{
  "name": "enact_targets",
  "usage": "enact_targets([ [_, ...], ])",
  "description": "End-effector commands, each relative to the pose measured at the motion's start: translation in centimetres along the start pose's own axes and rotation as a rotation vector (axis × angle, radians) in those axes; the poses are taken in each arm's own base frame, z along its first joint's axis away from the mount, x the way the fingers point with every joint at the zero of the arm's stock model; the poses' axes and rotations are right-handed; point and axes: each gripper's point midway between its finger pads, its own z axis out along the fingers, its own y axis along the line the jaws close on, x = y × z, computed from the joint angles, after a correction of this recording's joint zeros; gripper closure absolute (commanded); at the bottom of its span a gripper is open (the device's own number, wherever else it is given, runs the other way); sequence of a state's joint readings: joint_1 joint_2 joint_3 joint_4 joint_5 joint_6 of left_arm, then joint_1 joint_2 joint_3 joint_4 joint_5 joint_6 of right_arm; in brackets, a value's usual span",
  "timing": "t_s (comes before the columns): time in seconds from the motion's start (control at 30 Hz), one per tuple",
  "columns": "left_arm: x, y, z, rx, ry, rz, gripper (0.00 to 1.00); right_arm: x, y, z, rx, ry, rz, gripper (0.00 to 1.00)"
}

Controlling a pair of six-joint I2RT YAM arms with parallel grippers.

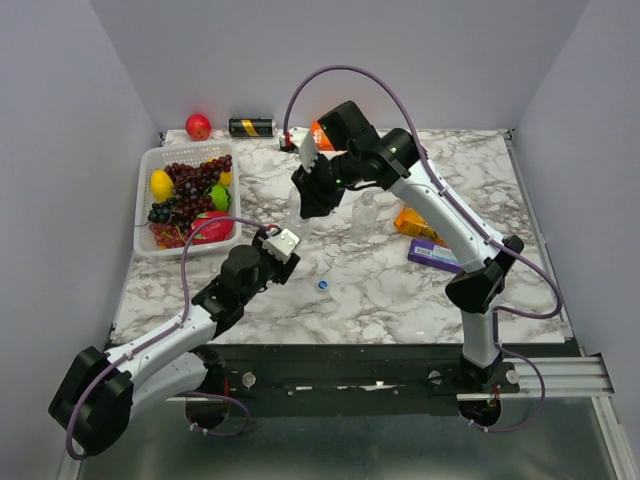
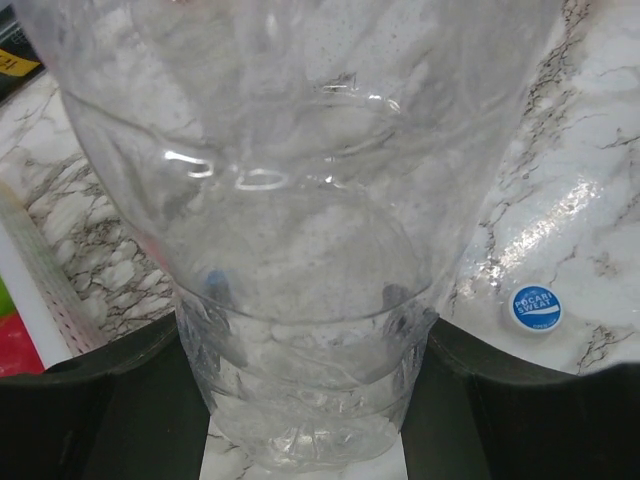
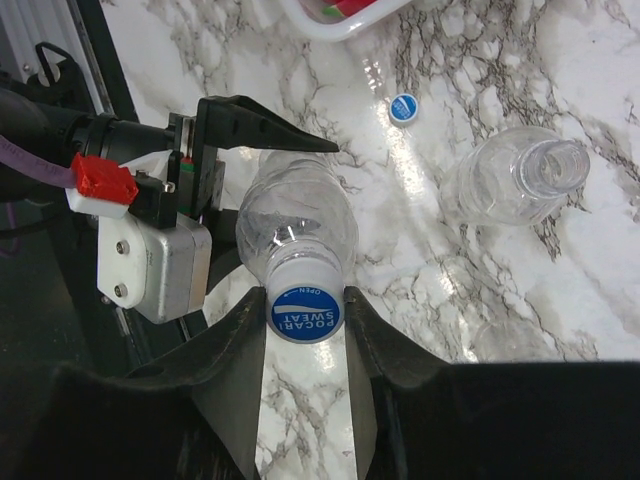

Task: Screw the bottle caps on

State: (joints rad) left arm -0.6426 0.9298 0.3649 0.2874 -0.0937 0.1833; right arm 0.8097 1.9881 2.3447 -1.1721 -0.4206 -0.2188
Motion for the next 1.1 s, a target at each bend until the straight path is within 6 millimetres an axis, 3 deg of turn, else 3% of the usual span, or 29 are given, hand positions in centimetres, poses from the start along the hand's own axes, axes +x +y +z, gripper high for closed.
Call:
enact_targets([
  [0.0,-4.2,-1.0,0.3,0.064,-0.170,-0.041,1.00,1.8,0.5,0.9,-0.002,0.083,-0.003,0.58],
  [0.17,-3.5,-1.9,0.4,0.106,-0.151,-0.042,1.00,1.5,0.7,0.4,-0.011,0.071,-0.032,0.53],
  [0.4,-2.9,-2.1,0.6,0.110,-0.145,-0.029,1.00,1.7,0.8,0.1,-0.014,0.078,-0.050,0.54],
  [0.67,-2.8,-3.2,0.8,0.173,-0.140,-0.039,1.00,0.7,1.9,-0.9,-0.063,0.030,-0.112,0.33],
  [0.8,-2.6,-4.3,0.9,0.234,-0.123,-0.037,1.00,-1.0,2.6,-2.4,-0.076,-0.048,-0.187,0.22],
  [0.93,-2.7,-5.4,1.0,0.300,-0.116,-0.036,1.00,-5.4,3.6,-6.0,-0.032,-0.236,-0.260,0.00],
  [1.07,-3.0,-6.6,0.9,0.368,-0.121,-0.037,1.00,-7.6,4.9,-9.1,-0.026,-0.356,-0.389,0.00],
])
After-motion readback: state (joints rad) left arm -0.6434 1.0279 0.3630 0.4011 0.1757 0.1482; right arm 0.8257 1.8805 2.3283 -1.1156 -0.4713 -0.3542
